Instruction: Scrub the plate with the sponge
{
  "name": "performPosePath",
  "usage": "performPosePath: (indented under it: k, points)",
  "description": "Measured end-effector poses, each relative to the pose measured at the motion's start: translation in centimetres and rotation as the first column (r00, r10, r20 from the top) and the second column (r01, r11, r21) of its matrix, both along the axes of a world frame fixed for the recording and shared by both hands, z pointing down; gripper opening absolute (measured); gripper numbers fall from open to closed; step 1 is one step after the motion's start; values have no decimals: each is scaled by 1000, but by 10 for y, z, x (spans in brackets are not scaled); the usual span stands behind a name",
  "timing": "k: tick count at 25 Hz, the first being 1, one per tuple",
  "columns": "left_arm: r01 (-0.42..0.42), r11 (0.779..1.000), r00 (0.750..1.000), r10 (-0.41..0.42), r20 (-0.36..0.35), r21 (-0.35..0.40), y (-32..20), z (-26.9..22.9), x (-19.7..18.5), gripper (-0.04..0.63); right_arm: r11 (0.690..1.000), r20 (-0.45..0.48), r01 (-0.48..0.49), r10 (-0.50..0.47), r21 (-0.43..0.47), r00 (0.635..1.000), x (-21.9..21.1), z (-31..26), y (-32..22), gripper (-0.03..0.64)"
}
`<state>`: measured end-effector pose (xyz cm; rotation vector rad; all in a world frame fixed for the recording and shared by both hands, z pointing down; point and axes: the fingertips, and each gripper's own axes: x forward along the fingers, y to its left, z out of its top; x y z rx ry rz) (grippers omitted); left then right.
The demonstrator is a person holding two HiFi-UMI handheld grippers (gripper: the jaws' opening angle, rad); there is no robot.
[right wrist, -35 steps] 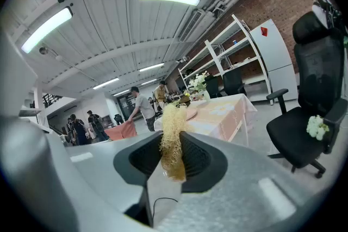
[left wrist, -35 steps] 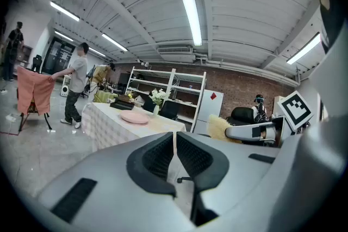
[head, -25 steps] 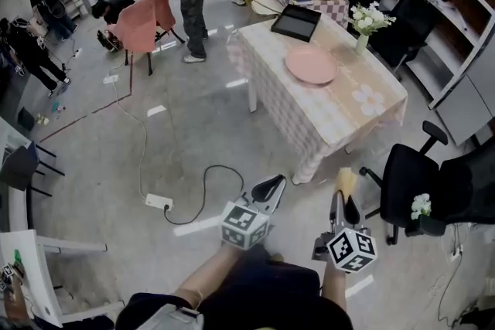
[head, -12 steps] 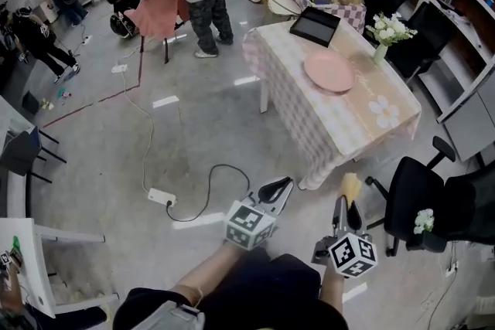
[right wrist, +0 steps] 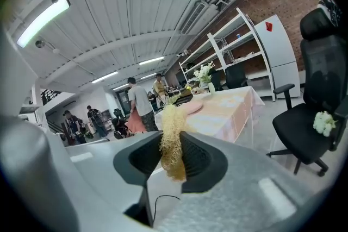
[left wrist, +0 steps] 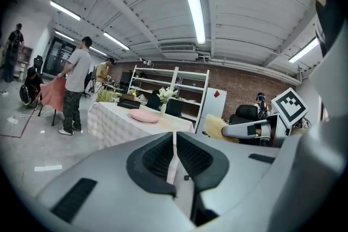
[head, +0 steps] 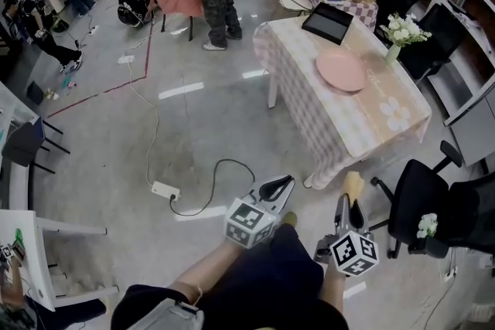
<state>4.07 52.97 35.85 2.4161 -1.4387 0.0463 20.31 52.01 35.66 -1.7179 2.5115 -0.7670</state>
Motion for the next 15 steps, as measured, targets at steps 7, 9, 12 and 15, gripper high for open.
performPosePath:
  k: [7, 9, 12, 15]
  points:
    - [36, 999, 999, -36, 10, -3, -27, 2, -12, 25, 999, 1, 47, -47, -10, 999, -19, 6, -35, 92]
    - [50, 999, 999, -50, 12, -5, -39, 1, -16, 25, 998, -3, 58, -58, -9, 998, -23, 4, -49, 92]
    - [65, 998, 998, -66, 19, 4, -60, -3, -20, 25, 998, -6, 70, -70, -5, 997, -27, 3, -72, 92]
    - [87, 996, 996, -87, 20, 12, -81, -5, -27, 25, 997, -5, 82, -82, -13, 997, -33, 6, -95, 92]
